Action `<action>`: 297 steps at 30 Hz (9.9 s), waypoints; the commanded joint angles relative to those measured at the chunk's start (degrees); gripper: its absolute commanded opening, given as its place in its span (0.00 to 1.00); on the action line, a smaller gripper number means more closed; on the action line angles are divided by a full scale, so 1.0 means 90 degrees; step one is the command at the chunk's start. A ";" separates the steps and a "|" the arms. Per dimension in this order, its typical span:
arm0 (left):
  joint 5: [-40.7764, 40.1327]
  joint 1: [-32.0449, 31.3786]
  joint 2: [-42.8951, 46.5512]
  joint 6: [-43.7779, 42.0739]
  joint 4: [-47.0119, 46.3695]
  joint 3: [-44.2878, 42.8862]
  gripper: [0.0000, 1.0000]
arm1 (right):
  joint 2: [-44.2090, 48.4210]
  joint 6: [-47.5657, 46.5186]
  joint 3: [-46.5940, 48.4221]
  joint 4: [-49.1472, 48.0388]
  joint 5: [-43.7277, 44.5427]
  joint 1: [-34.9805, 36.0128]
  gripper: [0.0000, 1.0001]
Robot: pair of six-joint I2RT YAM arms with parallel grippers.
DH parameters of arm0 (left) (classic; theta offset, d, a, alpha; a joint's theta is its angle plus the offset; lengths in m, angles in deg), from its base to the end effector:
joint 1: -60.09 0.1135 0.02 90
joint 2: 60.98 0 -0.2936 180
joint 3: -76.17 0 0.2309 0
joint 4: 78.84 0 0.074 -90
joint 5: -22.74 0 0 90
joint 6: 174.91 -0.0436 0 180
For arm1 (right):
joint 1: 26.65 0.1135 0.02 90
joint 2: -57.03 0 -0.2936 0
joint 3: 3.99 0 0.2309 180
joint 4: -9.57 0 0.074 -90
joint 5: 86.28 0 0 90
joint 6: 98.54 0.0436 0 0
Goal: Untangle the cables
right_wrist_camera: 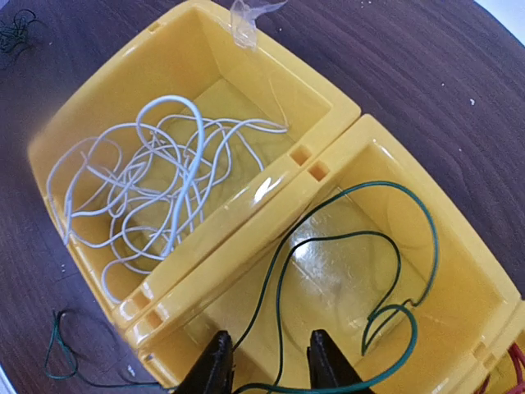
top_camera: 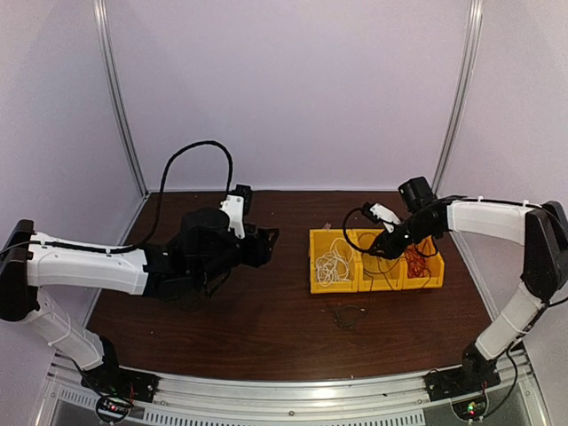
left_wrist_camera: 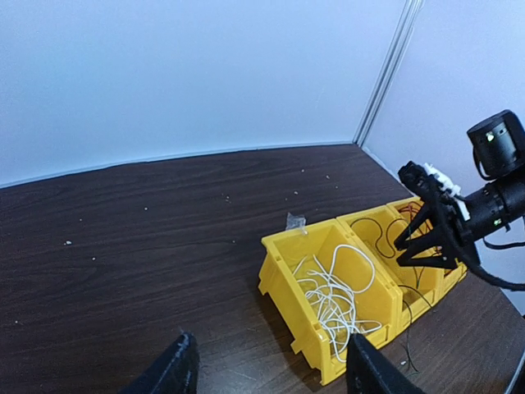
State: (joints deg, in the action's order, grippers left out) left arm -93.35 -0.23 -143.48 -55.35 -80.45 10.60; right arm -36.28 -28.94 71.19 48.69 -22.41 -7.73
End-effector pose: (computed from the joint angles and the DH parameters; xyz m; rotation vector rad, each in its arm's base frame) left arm 0.1710 -0.2613 0.3075 0.1741 1.8575 -0.6887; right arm 0.2942 0.1211 0.2396 -1.0053 2.3054 0.5727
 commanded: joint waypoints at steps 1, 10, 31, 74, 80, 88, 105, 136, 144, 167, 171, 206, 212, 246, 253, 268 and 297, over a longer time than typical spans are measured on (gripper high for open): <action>-0.0053 0.0031 0.0084 0.0032 -0.0315 0.0064 0.62 | 0.0918 -0.0057 0.0578 0.1166 0.0280 0.0008 0.36; 0.0136 0.0032 -0.0330 -0.0090 -0.0379 -0.0206 0.62 | 0.2312 -0.0497 0.0016 0.2206 0.1430 0.0003 0.47; 0.0303 0.0031 -0.0433 0.0059 -0.0463 -0.0106 0.62 | 0.2925 -0.2331 -0.1940 0.2233 0.2221 -0.0344 0.48; 0.0429 0.0026 -0.0392 0.0202 -0.0620 0.0060 0.62 | 0.1309 -0.1659 0.0694 0.1936 -0.0016 -0.0237 0.00; 0.0370 0.0031 -0.0254 0.0247 -0.0540 0.0169 0.62 | 0.0467 -0.1257 0.0187 0.0191 0.0175 -0.0235 0.00; 0.0305 0.0029 -0.0200 0.0274 -0.0532 0.0245 0.62 | -0.0377 -0.0858 0.0501 -0.0264 -0.0019 -0.0198 0.00; 0.0350 0.0031 -0.0262 0.0272 -0.0570 0.0225 0.62 | -0.0200 -0.0064 0.0520 -0.0710 0.1667 -0.0064 0.29; 0.0303 0.0022 -0.0157 0.0290 -0.0446 0.0257 0.62 | 0.0618 -0.1473 -0.1366 0.0916 -0.0019 0.2202 0.73; 0.0280 0.0030 -0.0111 0.0333 -0.0532 0.0410 0.62 | 0.0070 -0.1166 -0.1023 0.0709 -0.0130 0.2417 0.51; 0.0123 0.0032 -0.0107 0.0291 -0.0556 0.0497 0.62 | 0.1005 -0.1459 0.0231 0.0775 0.1479 0.0470 0.00; -0.0355 0.0037 0.0000 0.0498 0.0163 0.0365 0.63 | 0.0242 -0.1305 0.0305 0.0437 0.1701 0.0412 0.00; -0.0085 0.2204 0.1597 0.2766 0.2577 0.2696 0.79 | -0.0709 -0.0511 0.0851 0.0519 0.2097 0.0252 0.05; 0.0137 0.2452 0.1350 0.2534 0.2137 0.2785 0.75 | -0.0414 -0.0399 0.0914 0.0702 0.2014 0.0213 0.22; 0.3020 0.1722 0.2845 -0.0457 0.2382 0.0082 0.00 | -0.0094 -0.0369 0.2329 0.0268 -0.1512 0.2558 0.72; 0.3054 0.1713 0.3151 -0.0261 0.2556 -0.0365 0.00 | -0.0910 -0.0777 0.2890 -0.0328 -0.1724 0.3225 0.80; 0.2204 0.1711 0.3181 -0.0438 0.3437 -0.1919 0.00 | -0.2514 -0.0565 0.2956 -0.1156 -0.1647 0.4597 0.84; 0.1704 0.1711 0.1468 -0.1214 0.5060 -0.6750 0.00 | -0.4917 -0.1272 0.5024 -0.0873 0.0713 0.5364 0.77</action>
State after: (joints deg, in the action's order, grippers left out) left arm -77.20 15.29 -129.62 -64.81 -35.25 -48.91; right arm -77.53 -39.91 111.01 37.67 -21.78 41.18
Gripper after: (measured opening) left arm 0.009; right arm 0.774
